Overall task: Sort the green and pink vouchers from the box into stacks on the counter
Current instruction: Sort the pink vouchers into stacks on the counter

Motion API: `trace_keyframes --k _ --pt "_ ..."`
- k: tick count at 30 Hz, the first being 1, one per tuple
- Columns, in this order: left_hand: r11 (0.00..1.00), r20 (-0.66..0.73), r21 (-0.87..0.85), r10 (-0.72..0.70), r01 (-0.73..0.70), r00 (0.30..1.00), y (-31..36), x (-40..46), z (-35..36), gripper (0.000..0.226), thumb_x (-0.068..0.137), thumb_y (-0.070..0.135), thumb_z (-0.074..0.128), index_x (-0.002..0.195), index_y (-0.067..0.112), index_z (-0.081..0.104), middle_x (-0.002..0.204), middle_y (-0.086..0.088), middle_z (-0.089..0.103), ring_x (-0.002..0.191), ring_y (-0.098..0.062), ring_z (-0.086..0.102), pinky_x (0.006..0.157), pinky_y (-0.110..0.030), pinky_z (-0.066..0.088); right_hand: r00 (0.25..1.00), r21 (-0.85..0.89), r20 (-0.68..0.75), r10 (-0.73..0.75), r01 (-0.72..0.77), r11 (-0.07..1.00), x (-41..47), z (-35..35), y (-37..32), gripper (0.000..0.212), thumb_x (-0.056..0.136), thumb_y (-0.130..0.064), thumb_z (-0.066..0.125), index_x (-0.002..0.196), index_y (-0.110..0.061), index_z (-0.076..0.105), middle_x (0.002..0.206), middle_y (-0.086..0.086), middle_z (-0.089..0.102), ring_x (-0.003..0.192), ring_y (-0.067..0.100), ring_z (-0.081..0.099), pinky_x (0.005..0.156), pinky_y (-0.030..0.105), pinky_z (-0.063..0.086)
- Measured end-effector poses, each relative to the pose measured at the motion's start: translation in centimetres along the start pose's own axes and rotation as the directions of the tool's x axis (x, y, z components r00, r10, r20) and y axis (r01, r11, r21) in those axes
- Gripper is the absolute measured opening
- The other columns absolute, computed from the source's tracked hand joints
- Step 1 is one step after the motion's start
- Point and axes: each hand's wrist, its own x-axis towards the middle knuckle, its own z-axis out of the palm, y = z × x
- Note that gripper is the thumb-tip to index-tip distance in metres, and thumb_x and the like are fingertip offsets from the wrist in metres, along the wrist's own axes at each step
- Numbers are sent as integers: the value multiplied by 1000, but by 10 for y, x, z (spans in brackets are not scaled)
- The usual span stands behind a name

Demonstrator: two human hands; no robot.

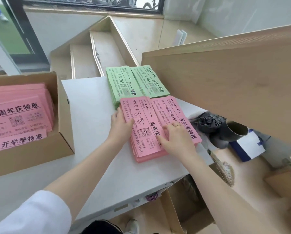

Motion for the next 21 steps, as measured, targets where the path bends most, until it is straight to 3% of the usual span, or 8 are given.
trace_keyframes --k 2,5,9,12,14,17,21 --pt "985 72 -170 -28 40 997 -7 -7 5 50 88 33 44 137 29 33 142 7 34 129 -9 37 109 -39 31 999 41 12 -43 43 998 7 1 4 51 93 -36 47 137 -11 40 146 7 36 137 21 28 112 33 22" --pt "963 115 -246 -87 113 990 -21 -9 15 75 72 53 46 143 38 25 154 13 20 141 -9 22 115 -45 22 988 159 140 -67 44 986 16 2 6 56 98 -33 38 147 -11 22 156 3 16 144 14 10 116 29 6" --pt "951 92 -289 -82 105 992 -16 -16 21 77 76 50 48 146 36 20 154 21 9 142 -8 15 115 -45 21 980 26 176 -91 87 996 21 8 5 57 97 -40 35 147 -14 22 157 0 13 144 16 7 116 35 6" --pt "964 71 -241 -98 113 993 -9 -25 25 67 95 33 43 150 27 4 155 17 -8 143 -4 0 118 -40 12 985 -21 146 -94 98 995 23 11 5 56 96 -44 38 144 -17 29 156 -1 18 143 18 11 116 38 8" --pt "961 76 -253 -99 116 992 -15 -24 27 76 88 43 47 148 34 2 156 17 -3 144 -7 5 117 -42 15 987 -32 129 -95 100 994 24 11 6 54 94 -44 40 141 -19 33 154 -1 23 141 19 16 114 38 12" --pt "944 79 -295 -133 150 988 -34 -7 27 83 65 62 49 140 48 16 154 16 17 141 -12 23 113 -46 25 994 2 78 -80 80 997 32 4 3 53 94 -43 42 140 -19 34 150 2 30 139 21 22 111 39 17" --pt "916 48 -376 -131 139 990 -5 2 11 57 93 32 43 145 31 18 145 11 33 130 -12 40 100 -29 36 982 109 109 -155 143 984 58 -8 -9 50 97 -35 39 144 -19 30 151 1 29 140 19 21 113 40 16"
